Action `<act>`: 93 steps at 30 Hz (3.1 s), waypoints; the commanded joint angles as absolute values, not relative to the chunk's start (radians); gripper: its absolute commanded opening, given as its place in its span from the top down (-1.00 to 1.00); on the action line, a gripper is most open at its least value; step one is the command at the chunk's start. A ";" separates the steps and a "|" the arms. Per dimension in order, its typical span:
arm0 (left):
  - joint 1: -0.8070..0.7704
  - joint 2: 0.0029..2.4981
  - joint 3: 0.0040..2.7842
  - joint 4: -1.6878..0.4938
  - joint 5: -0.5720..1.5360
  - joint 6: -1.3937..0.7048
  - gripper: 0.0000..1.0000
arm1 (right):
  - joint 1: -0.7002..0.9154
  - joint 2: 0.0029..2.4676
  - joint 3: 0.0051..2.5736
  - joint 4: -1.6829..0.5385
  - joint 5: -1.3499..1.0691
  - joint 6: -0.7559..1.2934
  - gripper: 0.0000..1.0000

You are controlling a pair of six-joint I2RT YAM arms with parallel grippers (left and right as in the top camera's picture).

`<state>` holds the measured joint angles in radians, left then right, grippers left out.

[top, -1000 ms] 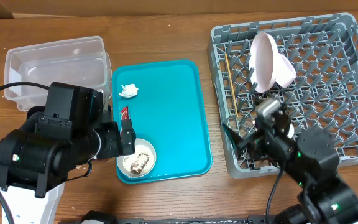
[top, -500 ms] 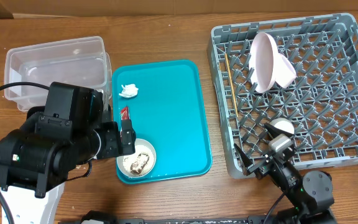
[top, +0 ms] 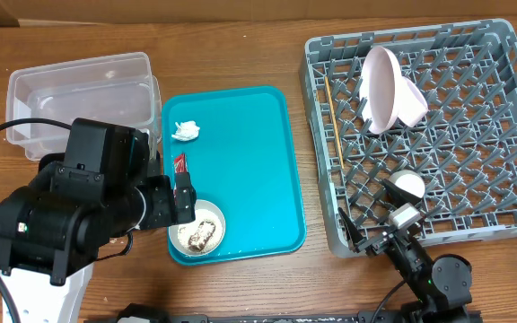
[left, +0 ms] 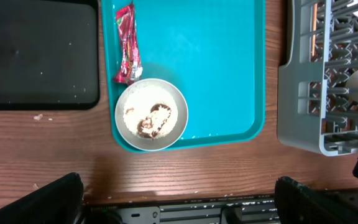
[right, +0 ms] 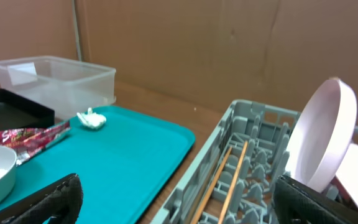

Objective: Sort waste into correct bins and load items into the dishwasher

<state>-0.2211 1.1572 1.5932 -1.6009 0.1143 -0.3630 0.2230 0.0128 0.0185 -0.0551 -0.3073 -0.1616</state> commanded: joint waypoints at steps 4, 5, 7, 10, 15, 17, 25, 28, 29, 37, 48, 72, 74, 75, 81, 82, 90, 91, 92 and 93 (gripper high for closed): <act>-0.224 1.158 1.606 -1.599 0.101 -0.347 -1.00 | 0.219 0.003 0.008 -0.054 -0.308 -0.161 -1.00; -0.224 1.158 1.606 -1.599 0.101 -0.347 -1.00 | 0.219 0.003 0.008 -0.054 -0.309 -0.161 -1.00; -0.225 1.158 1.606 -1.599 0.101 -0.347 -1.00 | 0.219 0.003 0.008 -0.054 -0.309 -0.161 -1.00; -0.224 1.158 1.606 -1.599 0.101 -0.347 -1.00 | 0.219 0.003 0.008 -0.054 -0.309 -0.161 -1.00; -0.224 1.158 1.606 -1.599 0.101 -0.347 -1.00 | 0.219 0.003 0.008 -0.054 -0.308 -0.161 -1.00; -0.224 1.158 1.606 -1.599 0.101 -0.347 -1.00 | 0.219 0.003 0.008 -0.054 -0.309 -0.161 -1.00; -0.224 1.158 1.606 -1.599 0.097 -0.345 -1.00 | 0.219 0.003 0.008 -0.054 -0.309 -0.161 -1.00; -0.224 1.158 1.606 -1.594 0.059 -0.344 -1.00 | 0.219 0.003 0.008 -0.054 -0.309 -0.161 -1.00; -0.224 1.158 1.606 -1.561 0.065 -0.372 -1.00 | 0.219 0.003 0.008 -0.054 -0.309 -0.161 -1.00; -0.241 1.196 1.584 -1.332 0.149 -0.532 -1.00 | 0.219 0.003 0.008 -0.054 -0.309 -0.161 -1.00; -0.324 1.603 1.546 -1.276 -0.266 -0.528 -0.66 | 0.219 0.003 0.008 -0.054 -0.309 -0.161 -1.00; -0.256 2.138 1.547 -0.880 -0.400 -0.520 -0.60 | 0.219 0.003 0.008 -0.054 -0.309 -0.161 -1.00; -0.255 2.137 1.552 -0.874 -0.399 -0.521 -0.53 | 0.219 0.003 0.008 -0.054 -0.309 -0.161 -1.00; -0.255 2.137 1.556 -0.874 -0.399 -0.521 -0.50 | 0.219 0.003 0.008 -0.054 -0.309 -0.161 -1.00; -0.250 2.138 1.557 -0.830 -0.476 -0.520 -0.51 | 0.219 0.003 0.008 -0.054 -0.309 -0.161 -1.00; -0.249 2.138 1.557 -0.815 -0.475 -0.519 -0.48 | 0.219 0.003 0.008 -0.054 -0.309 -0.161 -1.00; -0.249 2.133 1.560 -0.821 -0.380 -0.516 0.92 | 0.219 0.003 0.008 -0.054 -0.309 -0.161 -1.00; -0.249 2.131 1.565 -0.842 -0.369 -0.516 0.92 | 0.219 0.003 0.008 -0.054 -0.309 -0.161 -1.00; -0.249 2.127 1.577 -0.872 -0.357 -0.517 0.92 | 0.219 0.003 0.008 -0.054 -0.309 -0.161 -1.00; -0.249 2.123 1.596 -0.914 -0.342 -0.517 0.92 | 0.219 0.003 0.008 -0.054 -0.309 -0.161 -1.00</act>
